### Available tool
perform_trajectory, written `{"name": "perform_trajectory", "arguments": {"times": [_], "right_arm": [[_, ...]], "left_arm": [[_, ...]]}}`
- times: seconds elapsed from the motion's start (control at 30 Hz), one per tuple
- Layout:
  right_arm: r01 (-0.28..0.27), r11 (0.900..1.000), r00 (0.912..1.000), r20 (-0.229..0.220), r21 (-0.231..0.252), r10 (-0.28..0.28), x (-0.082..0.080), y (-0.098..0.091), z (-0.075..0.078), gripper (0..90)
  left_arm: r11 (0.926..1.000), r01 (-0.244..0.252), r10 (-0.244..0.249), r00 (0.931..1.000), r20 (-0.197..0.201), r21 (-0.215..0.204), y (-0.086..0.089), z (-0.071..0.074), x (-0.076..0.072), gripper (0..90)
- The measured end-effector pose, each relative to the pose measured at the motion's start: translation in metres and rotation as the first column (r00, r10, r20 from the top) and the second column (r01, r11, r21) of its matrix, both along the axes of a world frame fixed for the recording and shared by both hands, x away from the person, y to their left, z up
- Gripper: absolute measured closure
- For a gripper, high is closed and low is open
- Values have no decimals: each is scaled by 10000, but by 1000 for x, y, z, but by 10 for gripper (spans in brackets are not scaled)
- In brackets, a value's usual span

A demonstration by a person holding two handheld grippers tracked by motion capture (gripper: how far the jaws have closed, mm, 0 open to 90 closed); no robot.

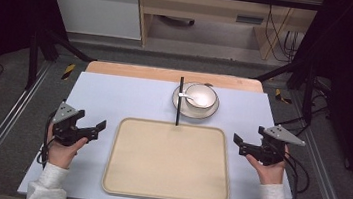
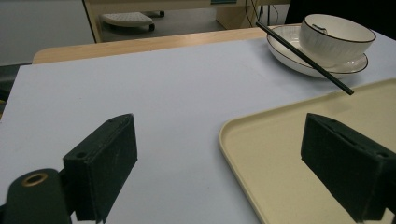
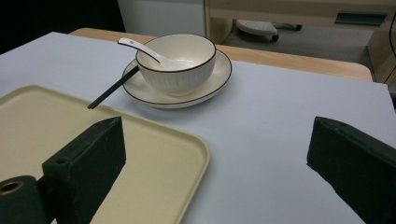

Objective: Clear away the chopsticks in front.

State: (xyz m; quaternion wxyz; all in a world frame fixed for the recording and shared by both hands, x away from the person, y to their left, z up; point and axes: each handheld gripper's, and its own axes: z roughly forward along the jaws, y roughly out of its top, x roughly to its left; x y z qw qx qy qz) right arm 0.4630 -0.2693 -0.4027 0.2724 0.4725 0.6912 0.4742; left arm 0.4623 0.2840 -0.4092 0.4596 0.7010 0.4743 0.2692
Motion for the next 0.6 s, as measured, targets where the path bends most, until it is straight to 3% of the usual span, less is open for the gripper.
{"name": "perform_trajectory", "arguments": {"times": [0.6], "right_arm": [[81,9999,9999,-91,-105,-82,-3,-2,-3,51]], "left_arm": [[9993,378,-378,9993,49,38,-25,7,6,115]]}}
